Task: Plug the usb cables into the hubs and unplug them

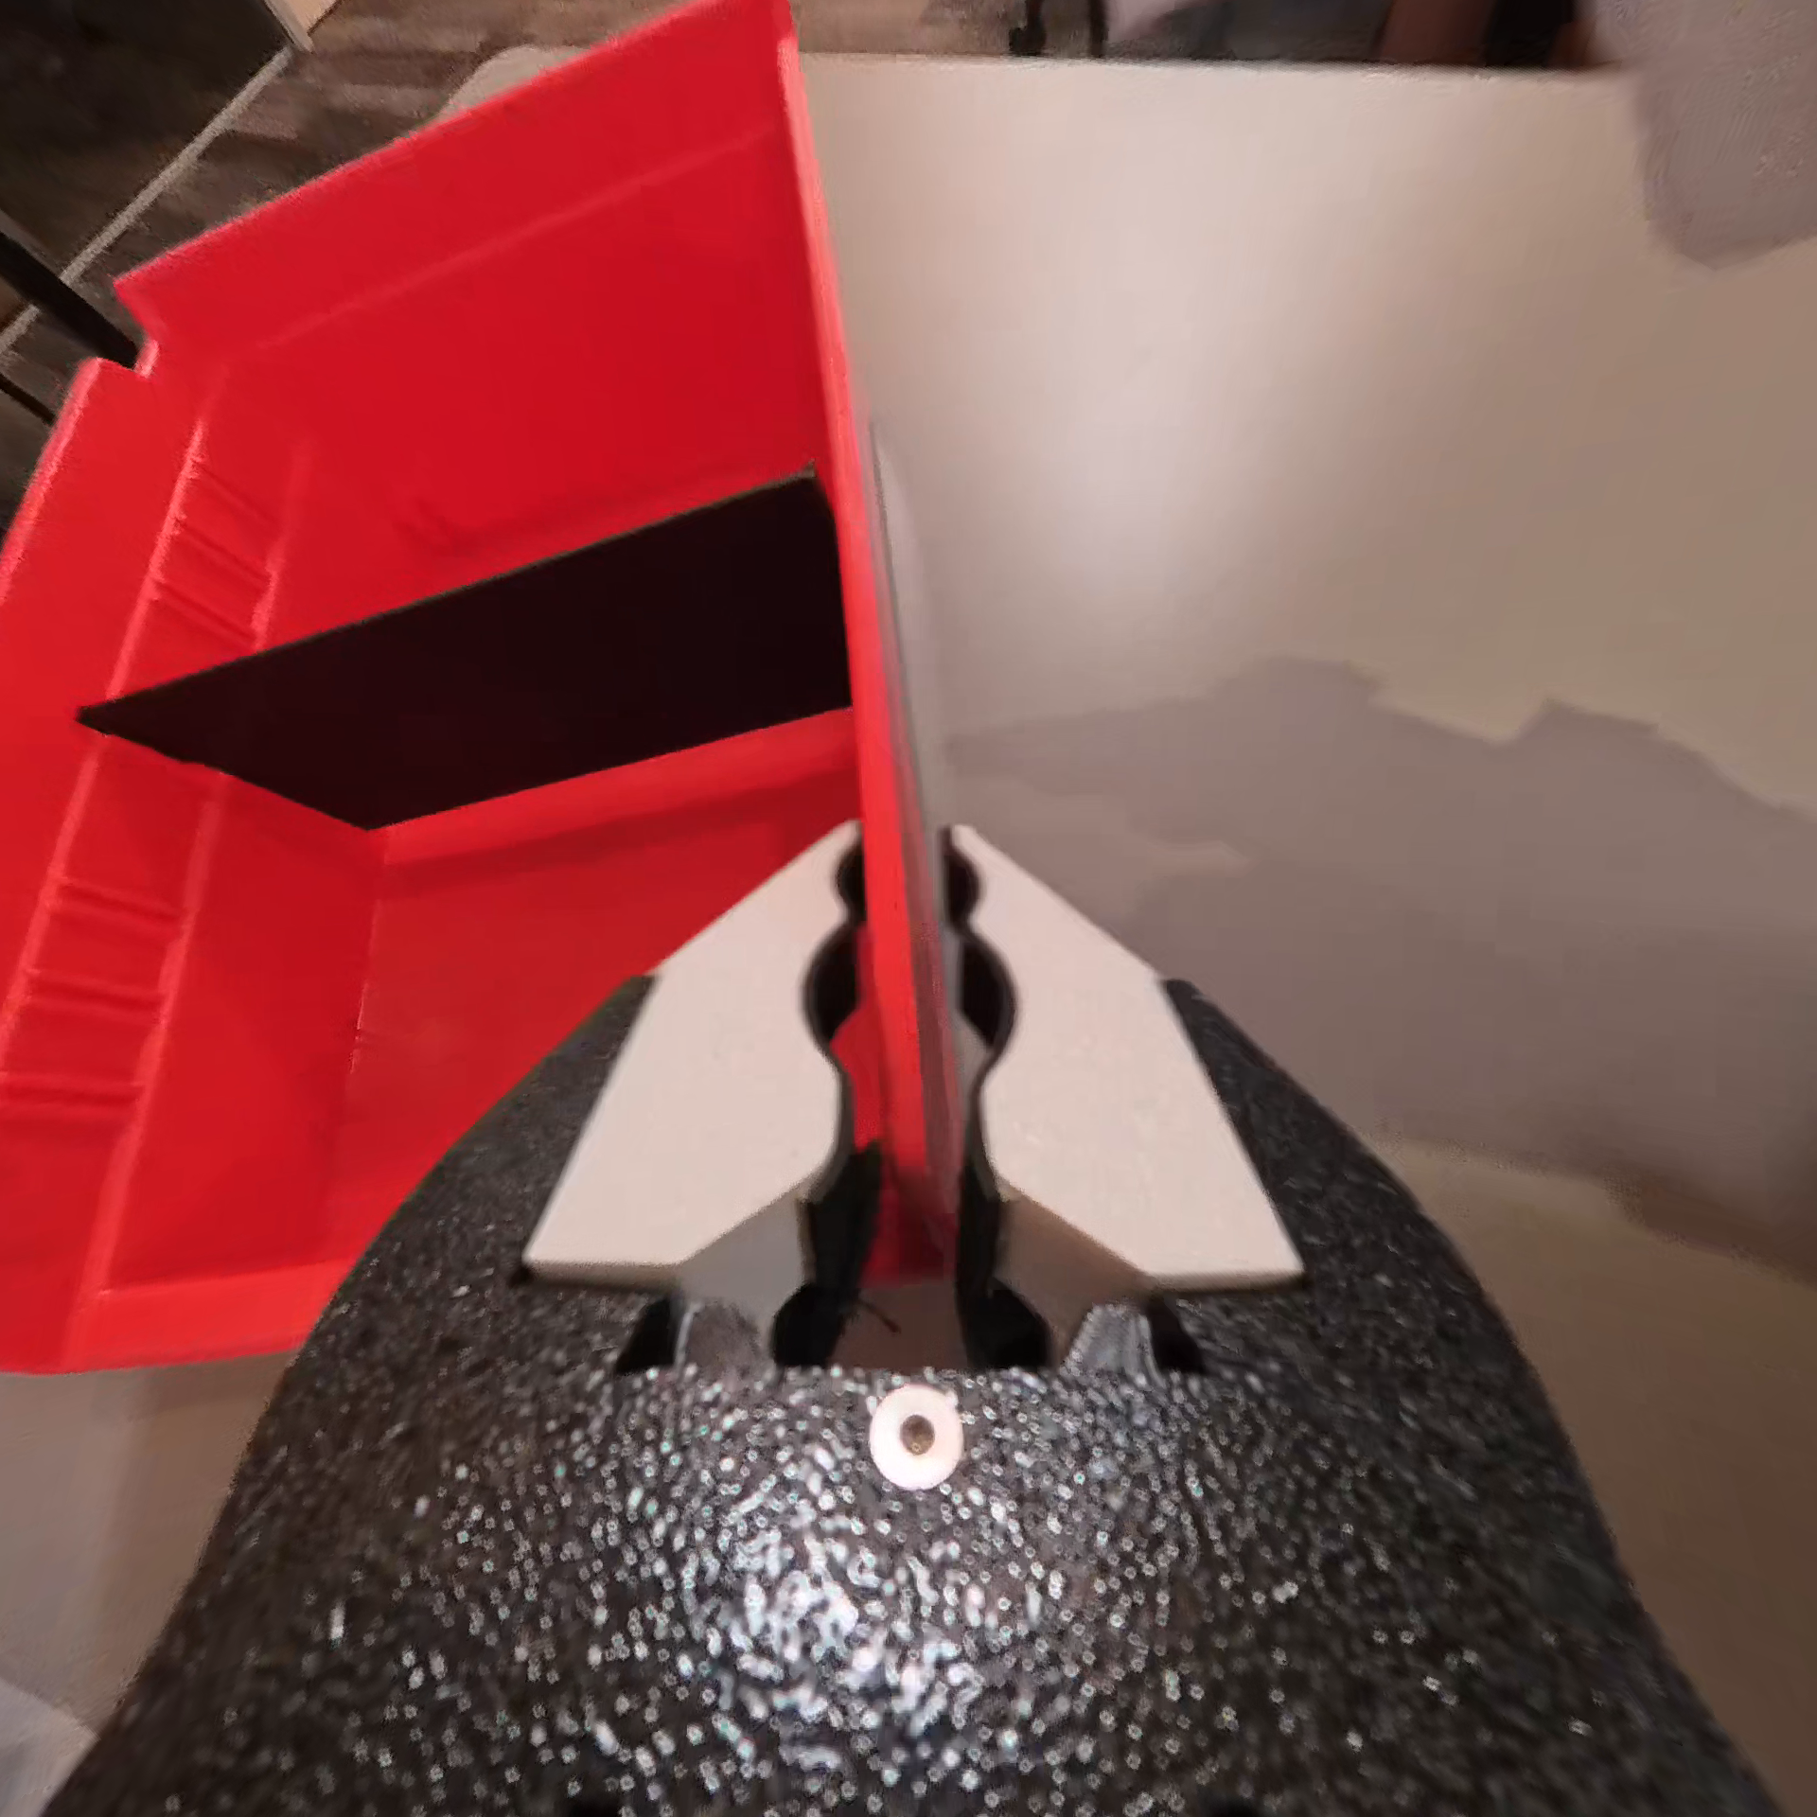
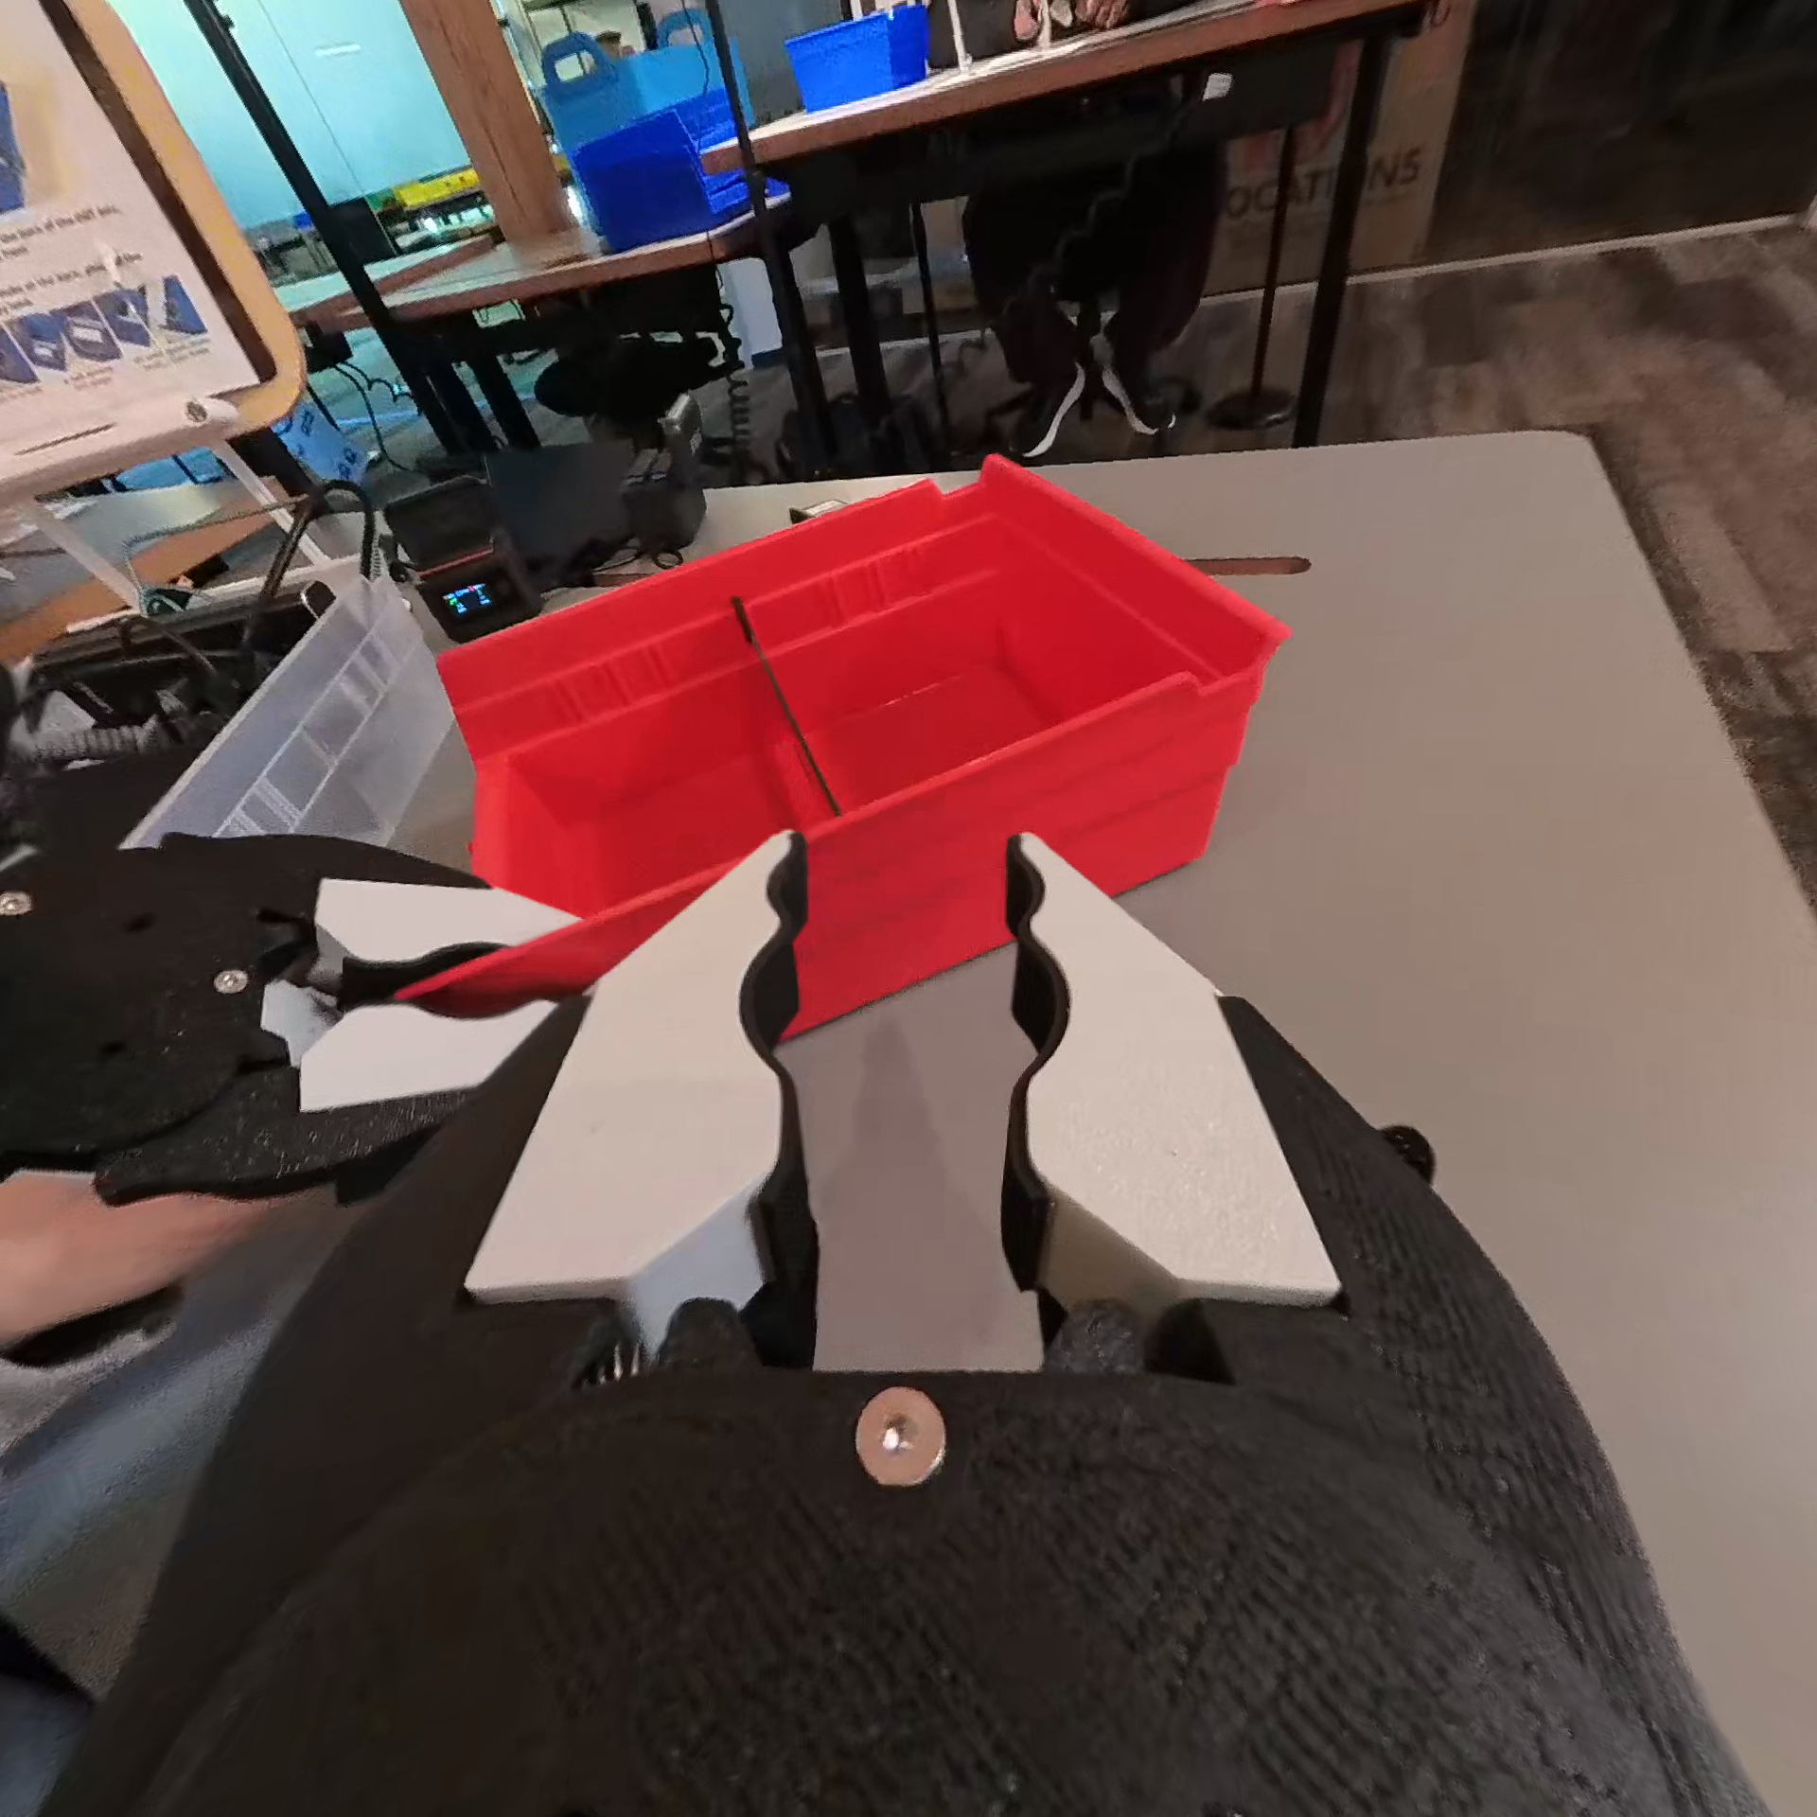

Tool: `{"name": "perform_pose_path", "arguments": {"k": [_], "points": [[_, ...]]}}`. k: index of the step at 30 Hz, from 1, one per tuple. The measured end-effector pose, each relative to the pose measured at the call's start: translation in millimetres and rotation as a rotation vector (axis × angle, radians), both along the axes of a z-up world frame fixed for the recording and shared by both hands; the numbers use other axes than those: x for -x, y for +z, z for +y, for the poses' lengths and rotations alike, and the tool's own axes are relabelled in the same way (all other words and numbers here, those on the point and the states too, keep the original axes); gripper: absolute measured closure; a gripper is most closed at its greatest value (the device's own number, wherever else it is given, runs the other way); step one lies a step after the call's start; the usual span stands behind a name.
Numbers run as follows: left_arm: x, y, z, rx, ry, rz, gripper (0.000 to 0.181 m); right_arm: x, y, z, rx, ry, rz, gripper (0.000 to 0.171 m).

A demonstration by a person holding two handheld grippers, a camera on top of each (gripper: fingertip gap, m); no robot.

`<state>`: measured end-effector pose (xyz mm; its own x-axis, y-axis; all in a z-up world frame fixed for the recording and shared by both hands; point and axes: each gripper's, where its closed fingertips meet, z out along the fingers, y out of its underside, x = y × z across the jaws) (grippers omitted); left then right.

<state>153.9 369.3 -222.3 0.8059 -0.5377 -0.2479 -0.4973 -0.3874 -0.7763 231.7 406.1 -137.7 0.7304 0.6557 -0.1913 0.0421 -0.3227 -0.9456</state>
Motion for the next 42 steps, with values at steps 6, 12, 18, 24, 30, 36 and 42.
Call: {"name": "perform_pose_path", "arguments": {"k": [6, 12, 18, 24, 30, 36, 42], "points": [[-3.6, 23.3, -71.2, 0.028, -0.113, -0.096, 0.081, 21.4, -9.6, 1.2, 0.075, -0.064, -0.068, 0.062], [112.3, 86.8, -155.7, -0.234, 0.114, -0.124, 0.080, 51.7, -37.0, -0.5, 0.191, -0.131, -0.154, 0.053], [332.7, 87.1, -199.0, -0.208, 0.730, -0.158, 0.062, 73.1, -54.2, -6.5, 0.408, -0.113, -0.144, 0.057], [379.8, 23.6, -197.7, 0.046, 0.816, -0.189, 0.067, 105.4, -70.7, -2.7, 0.502, -0.076, -0.287, 0.036], [386.0, 17.6, -193.5, 0.045, 0.819, -0.193, 0.126, 99.7, -68.1, -0.7, 0.549, -0.042, -0.308, 0.070], [423.6, 16.3, -196.4, 0.036, 0.895, -0.118, 0.158, 66.0, -69.5, -0.6, 0.539, -0.007, -0.514, 0.148], [471.0, 17.4, -212.2, 0.015, 0.956, -0.216, 0.181, 35.5, -69.9, 4.1, 0.575, 0.016, -0.643, 0.158]]}}
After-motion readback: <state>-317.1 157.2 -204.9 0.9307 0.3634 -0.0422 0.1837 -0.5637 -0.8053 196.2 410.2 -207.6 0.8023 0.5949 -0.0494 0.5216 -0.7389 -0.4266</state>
